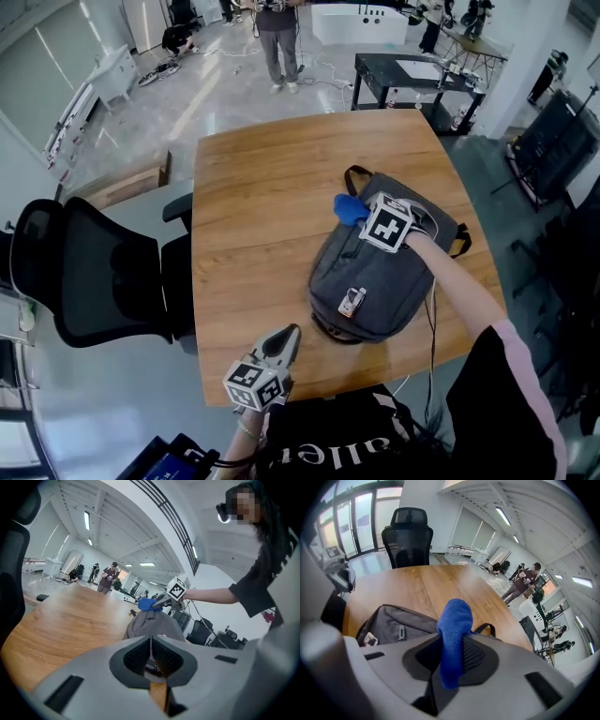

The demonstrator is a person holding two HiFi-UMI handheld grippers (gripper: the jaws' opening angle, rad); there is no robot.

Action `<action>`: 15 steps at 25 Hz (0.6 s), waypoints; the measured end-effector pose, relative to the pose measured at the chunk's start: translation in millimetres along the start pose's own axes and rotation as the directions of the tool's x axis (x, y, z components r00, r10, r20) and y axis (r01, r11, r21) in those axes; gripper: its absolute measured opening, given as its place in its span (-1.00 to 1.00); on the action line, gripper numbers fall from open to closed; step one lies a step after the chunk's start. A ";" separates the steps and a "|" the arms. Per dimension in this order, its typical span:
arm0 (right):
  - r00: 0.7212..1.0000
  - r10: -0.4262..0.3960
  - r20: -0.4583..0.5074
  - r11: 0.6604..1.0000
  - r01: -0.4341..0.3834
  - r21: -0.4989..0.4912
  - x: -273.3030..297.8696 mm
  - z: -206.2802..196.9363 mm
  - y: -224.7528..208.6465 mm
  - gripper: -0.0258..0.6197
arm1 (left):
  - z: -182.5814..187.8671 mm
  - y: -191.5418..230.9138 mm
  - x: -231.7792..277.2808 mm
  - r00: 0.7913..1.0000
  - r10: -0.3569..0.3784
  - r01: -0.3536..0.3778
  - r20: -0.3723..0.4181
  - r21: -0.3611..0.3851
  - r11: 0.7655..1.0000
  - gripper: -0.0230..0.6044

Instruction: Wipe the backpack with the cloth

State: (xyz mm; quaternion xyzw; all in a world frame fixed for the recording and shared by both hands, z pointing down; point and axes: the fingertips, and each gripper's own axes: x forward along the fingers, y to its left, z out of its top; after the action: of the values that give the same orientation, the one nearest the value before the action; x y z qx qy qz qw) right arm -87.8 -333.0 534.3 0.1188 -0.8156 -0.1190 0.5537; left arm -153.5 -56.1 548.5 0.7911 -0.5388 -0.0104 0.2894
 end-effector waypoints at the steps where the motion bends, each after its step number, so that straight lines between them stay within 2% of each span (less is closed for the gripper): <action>1: 1.000 0.012 0.008 1.000 -0.012 -0.007 -2.0 5.2 13.9 -0.65 | -0.2 1.4 -3.6 1.000 -0.010 0.010 -0.003 0.004 1.000 -0.92; 6: 0.996 0.085 0.034 0.995 -0.082 -0.059 -4.8 43.0 96.7 -0.65 | 7.7 17.2 -35.4 0.999 -0.046 0.046 -0.024 0.024 0.999 -0.92; 9: 0.994 0.105 0.029 0.991 -0.102 -0.085 0.1 50.6 137.5 -0.65 | 5.4 26.0 -49.2 0.998 -0.052 0.052 -0.024 0.032 0.998 -0.92; 15: 0.994 0.091 0.054 0.996 -0.090 -0.016 -3.2 54.4 183.1 -0.65 | -0.5 43.9 -70.5 0.998 -0.061 0.062 -0.019 0.039 0.997 -0.92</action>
State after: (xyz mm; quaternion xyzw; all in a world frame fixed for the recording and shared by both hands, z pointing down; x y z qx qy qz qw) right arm -148.7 -155.9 571.6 0.0747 -0.8341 -0.1027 0.5368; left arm -220.1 -6.4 548.6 0.8131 -0.5116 -0.0014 0.2779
